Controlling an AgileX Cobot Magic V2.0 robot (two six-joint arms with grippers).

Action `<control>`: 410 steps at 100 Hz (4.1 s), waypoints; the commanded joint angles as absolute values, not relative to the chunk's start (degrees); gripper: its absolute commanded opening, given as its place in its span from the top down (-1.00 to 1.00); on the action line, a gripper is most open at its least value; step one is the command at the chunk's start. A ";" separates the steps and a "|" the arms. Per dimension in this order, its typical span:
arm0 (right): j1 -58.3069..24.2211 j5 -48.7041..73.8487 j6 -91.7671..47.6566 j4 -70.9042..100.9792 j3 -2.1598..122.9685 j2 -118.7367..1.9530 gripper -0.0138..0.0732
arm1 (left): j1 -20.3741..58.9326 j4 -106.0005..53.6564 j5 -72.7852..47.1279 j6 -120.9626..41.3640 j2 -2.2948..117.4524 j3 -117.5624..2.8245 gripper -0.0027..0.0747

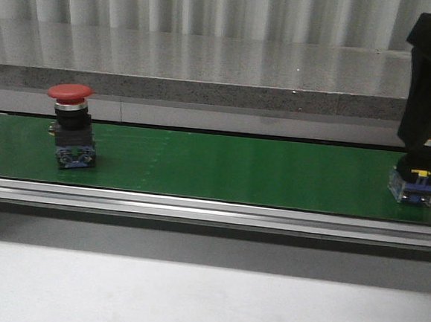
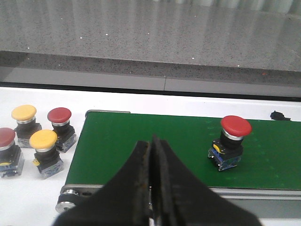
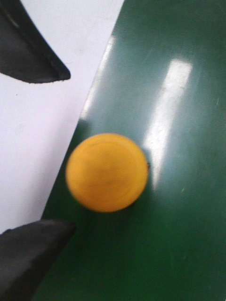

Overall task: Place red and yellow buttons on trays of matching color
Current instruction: 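Grasp the yellow button at the belt's end with the right gripper, then carry the yellow button into the yellow tray and open the right gripper, then grasp the red button on the belt with the right gripper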

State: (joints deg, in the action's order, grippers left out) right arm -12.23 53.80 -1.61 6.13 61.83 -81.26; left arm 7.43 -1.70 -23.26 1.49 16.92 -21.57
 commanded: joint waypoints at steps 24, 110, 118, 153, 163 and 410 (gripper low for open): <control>-12.06 51.25 -2.50 6.22 67.12 -86.32 0.24 | 7.95 -2.37 -18.54 1.63 17.29 -23.21 0.98; 17.46 46.69 6.26 6.18 58.67 -72.41 0.32 | 7.95 -2.37 -18.54 1.63 17.29 -23.21 0.98; 22.93 45.03 6.26 6.18 56.86 -71.98 0.32 | 7.95 -2.37 -18.54 1.63 17.29 -23.21 0.98; 38.94 28.95 8.52 13.84 47.14 -72.12 0.32 | 7.95 -2.37 -18.54 1.63 17.29 -23.21 0.98; 39.15 23.27 8.52 15.65 43.65 -72.36 0.32 | 7.95 -2.37 -18.54 1.63 17.29 -23.21 0.98; 11.23 60.46 -17.19 20.55 56.27 -67.37 -0.80 | 7.95 -2.37 -18.54 1.63 17.29 -23.21 0.98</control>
State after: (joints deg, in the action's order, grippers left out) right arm 14.16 58.60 -12.96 19.38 52.63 -66.12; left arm 7.56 -1.73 -23.26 1.49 16.92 -21.57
